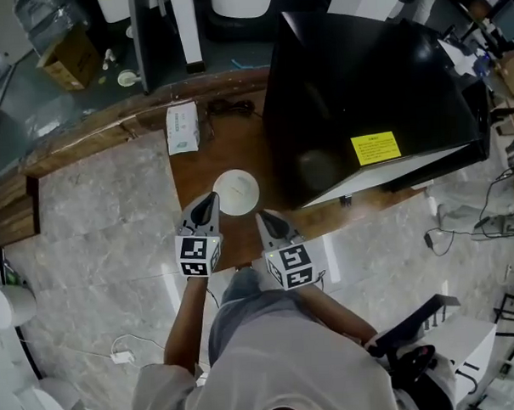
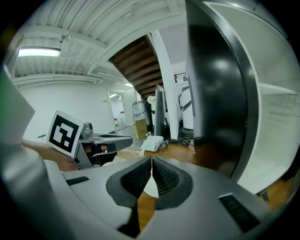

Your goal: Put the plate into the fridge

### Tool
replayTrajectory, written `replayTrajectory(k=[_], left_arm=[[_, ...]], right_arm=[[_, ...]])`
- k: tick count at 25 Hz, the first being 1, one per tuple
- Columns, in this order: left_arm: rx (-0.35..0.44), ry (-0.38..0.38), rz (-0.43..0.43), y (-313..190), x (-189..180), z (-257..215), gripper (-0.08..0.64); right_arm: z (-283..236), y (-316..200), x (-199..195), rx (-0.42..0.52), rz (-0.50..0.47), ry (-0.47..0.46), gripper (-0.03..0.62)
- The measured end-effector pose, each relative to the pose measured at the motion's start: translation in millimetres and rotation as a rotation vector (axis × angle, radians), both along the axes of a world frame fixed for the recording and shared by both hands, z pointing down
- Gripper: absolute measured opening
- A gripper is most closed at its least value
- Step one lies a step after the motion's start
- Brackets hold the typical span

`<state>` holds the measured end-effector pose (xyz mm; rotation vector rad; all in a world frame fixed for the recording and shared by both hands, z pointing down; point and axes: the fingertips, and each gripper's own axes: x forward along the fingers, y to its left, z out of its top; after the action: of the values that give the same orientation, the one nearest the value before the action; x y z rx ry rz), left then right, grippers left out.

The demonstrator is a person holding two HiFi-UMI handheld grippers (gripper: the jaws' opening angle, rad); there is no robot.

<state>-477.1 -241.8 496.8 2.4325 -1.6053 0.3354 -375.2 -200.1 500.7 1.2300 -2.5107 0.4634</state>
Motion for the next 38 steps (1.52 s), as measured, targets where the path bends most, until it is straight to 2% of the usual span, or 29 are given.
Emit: replayTrajectory(k=[4,9,14,17,21,25,28,38], left_arm=[[-0.056,-0.025,0.085,-44.5,-13.1,44.7,0.02],[-0.133,-0.105,0.202,-82.5,-19.6,114.8,0.02],[-0.15,-0.231,0.285,-107.3,-18.8,162.2,0.02],[-0.2,-0.304,0.334,-113.6,-20.9,187.3,0.02],[-0.221,-0.395,0.399,-122.0,-14.7,209.1,0.02],[-0.236,-0.462,0.438,-125.5,-11.1,224.2,0.02],[-0.22,-0.534,0.435,-131.2,-12.2,232.5,0.02],[-0.223,-0.437,0.414,-138.6,-11.9,237.2,0.02]], right_arm=[[31.9,-34.3,-15.8,-0.078,0.053,0.016,0.018],[77.3,-55.7,-29.7,-0.198,0.095,-0.027,0.018],[124.5,-57.4,-31.0,-0.471,0.156,-0.222,0.018],[152.1,-61.6,-23.2,-0.502,0.228,-0.208,0.018],[185.2,-70.0,-4.6,-0.535,0.349,-0.199,0.02],[208.4,-72.8,0.7,-0.605,0.41,-0.286,0.02],[218.0,-79.6,6.3,-0.606,0.437,-0.299,0.02],[240.3,-87.8,6.2,-0.664,0.47,-0.289,0.021]])
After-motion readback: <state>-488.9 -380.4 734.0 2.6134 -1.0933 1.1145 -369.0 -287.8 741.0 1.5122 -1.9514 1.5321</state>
